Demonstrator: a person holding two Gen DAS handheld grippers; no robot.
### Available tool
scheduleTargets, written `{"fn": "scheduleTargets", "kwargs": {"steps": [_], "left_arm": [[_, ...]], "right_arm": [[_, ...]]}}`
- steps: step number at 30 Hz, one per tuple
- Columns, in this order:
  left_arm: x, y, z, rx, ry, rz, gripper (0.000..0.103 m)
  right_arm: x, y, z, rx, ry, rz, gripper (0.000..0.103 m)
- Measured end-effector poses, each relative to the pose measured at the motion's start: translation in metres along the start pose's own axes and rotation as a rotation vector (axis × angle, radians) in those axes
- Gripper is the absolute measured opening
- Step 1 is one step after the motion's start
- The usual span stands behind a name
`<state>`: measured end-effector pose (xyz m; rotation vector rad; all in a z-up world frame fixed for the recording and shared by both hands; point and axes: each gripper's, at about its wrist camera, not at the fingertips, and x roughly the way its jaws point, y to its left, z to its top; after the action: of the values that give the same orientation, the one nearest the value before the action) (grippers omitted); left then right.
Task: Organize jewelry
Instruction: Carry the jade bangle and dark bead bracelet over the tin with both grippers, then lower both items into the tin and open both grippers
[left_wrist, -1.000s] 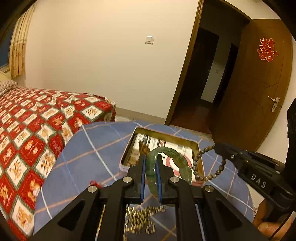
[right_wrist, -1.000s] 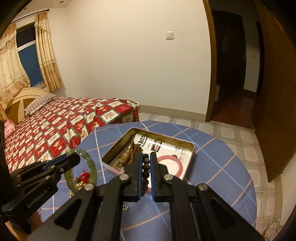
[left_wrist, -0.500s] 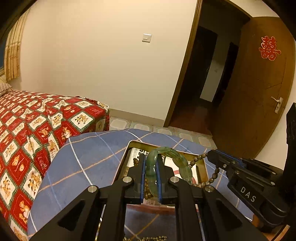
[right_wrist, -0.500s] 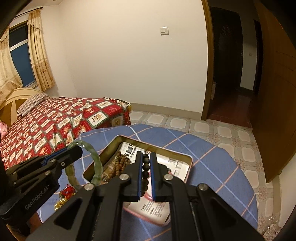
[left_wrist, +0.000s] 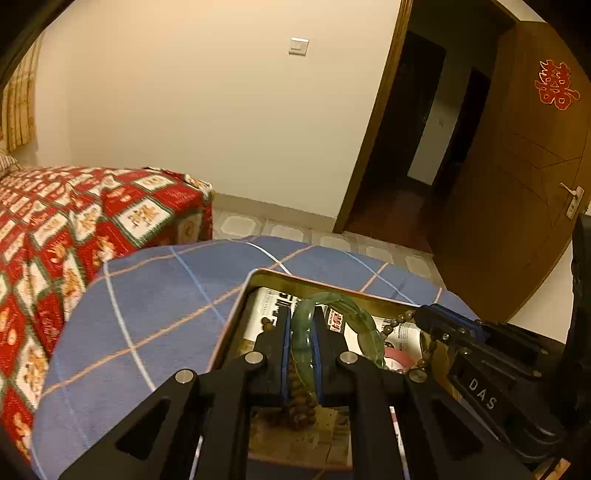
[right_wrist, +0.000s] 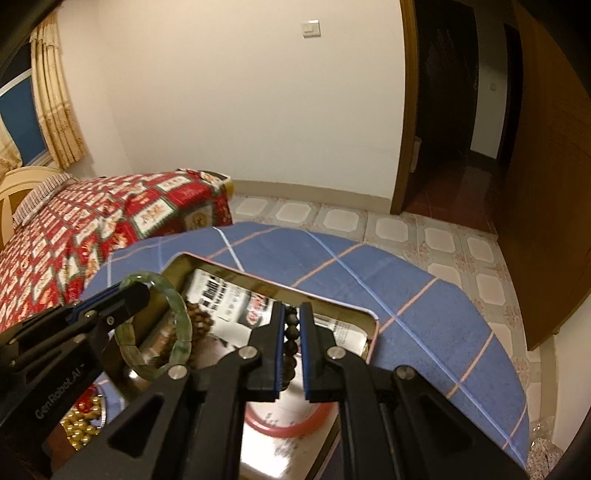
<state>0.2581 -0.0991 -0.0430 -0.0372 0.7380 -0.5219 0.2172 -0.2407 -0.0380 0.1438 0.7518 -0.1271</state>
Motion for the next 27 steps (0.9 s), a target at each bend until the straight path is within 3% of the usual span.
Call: {"fn": "scheduleTargets", "kwargs": {"steps": [9, 11, 12, 13, 15, 16, 17, 19, 20, 27], "left_arm": [[0.026, 0.0, -0.007, 0.004, 0.054, 0.022, 0.009], [0.031, 0.002, -0.009, -0.013, 0.086, 0.027, 0.01], [0.033, 0.003, -0.009, -0.024, 0.114, 0.025, 0.011], [0.035, 0.004, -0.009, -0.035, 0.135, 0.02, 0.014], [0.034, 0.006, -0.009, -0.066, 0.167, 0.022, 0.021], [0.031, 0.008, -0.009, -0.077, 0.168, 0.027, 0.032], [0.025, 0.01, -0.008, -0.089, 0.163, 0.033, 0.045], [0.015, 0.013, -0.007, -0.106, 0.142, 0.048, 0.061], [0.009, 0.014, -0.006, -0.114, 0.127, 0.052, 0.064], [-0.032, 0.009, -0.004, -0.092, 0.084, 0.119, 0.065]], "right_arm": [[0.016, -0.006, -0.003, -0.005, 0.041, 0.007, 0.01], [0.019, -0.005, -0.004, -0.006, 0.047, 0.01, 0.014], [0.02, -0.005, -0.004, -0.001, 0.048, 0.013, 0.022], [0.02, -0.005, -0.005, 0.004, 0.052, 0.02, 0.047], [0.016, -0.005, -0.005, 0.014, 0.049, 0.014, 0.079], [0.009, -0.006, -0.004, 0.02, 0.027, -0.024, 0.082], [0.005, -0.005, -0.004, 0.017, 0.009, -0.033, 0.082], [-0.005, -0.006, -0.002, 0.021, -0.01, -0.025, 0.082], [-0.009, -0.006, -0.001, 0.028, -0.016, -0.02, 0.082], [-0.039, 0.003, -0.006, 0.042, -0.053, -0.006, 0.083]]}}
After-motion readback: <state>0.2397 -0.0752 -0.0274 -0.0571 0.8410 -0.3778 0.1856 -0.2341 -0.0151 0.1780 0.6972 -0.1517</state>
